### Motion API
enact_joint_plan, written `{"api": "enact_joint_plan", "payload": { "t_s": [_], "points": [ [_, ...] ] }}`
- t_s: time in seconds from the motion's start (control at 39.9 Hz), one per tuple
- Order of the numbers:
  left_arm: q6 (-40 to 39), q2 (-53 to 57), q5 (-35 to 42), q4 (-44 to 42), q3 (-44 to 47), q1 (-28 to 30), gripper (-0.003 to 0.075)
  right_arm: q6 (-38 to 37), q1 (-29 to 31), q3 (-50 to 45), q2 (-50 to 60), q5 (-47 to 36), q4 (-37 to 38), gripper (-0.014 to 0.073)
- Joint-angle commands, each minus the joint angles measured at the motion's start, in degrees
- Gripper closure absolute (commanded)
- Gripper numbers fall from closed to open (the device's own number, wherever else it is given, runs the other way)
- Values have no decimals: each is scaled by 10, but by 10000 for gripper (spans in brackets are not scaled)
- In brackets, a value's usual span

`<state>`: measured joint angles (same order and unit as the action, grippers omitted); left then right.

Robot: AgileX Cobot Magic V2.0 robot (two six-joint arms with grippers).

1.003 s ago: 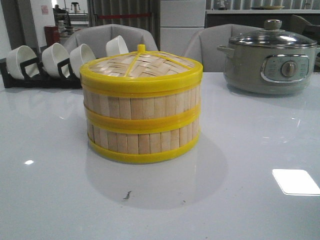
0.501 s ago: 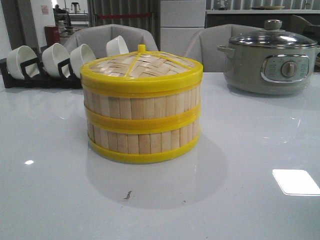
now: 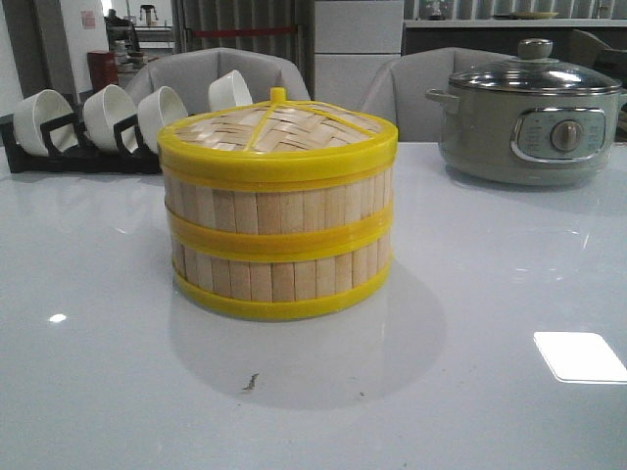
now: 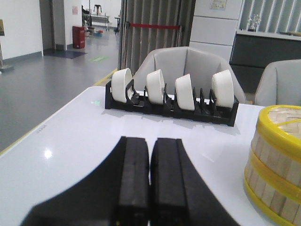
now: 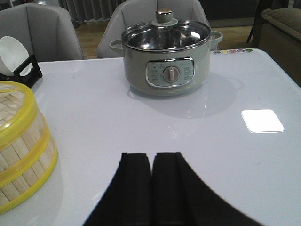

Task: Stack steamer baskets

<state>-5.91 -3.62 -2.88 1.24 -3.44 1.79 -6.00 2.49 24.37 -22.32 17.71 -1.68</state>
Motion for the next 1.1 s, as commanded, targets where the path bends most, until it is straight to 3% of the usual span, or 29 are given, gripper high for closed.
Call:
{"api": "enact_joint_plan", "payload": {
  "t_s": [0.0, 0.1, 0.48, 0.7, 1.08],
  "points": [
    [-1, 16, 97, 13, 11, 16, 635, 6, 4, 16, -2, -48, 1, 538],
    [-1, 30, 129, 16, 38, 29, 635, 6, 4, 16, -2, -48, 1, 538],
    [5, 51, 67, 3, 38, 24, 635, 6, 4, 16, -3, -48, 1, 538],
    [5, 51, 63, -18, 38, -8, 635, 6, 4, 16, -3, -48, 1, 538],
    [5, 47, 59, -23, 38, -7, 635, 6, 4, 16, -3, -48, 1, 538]
  ]
}}
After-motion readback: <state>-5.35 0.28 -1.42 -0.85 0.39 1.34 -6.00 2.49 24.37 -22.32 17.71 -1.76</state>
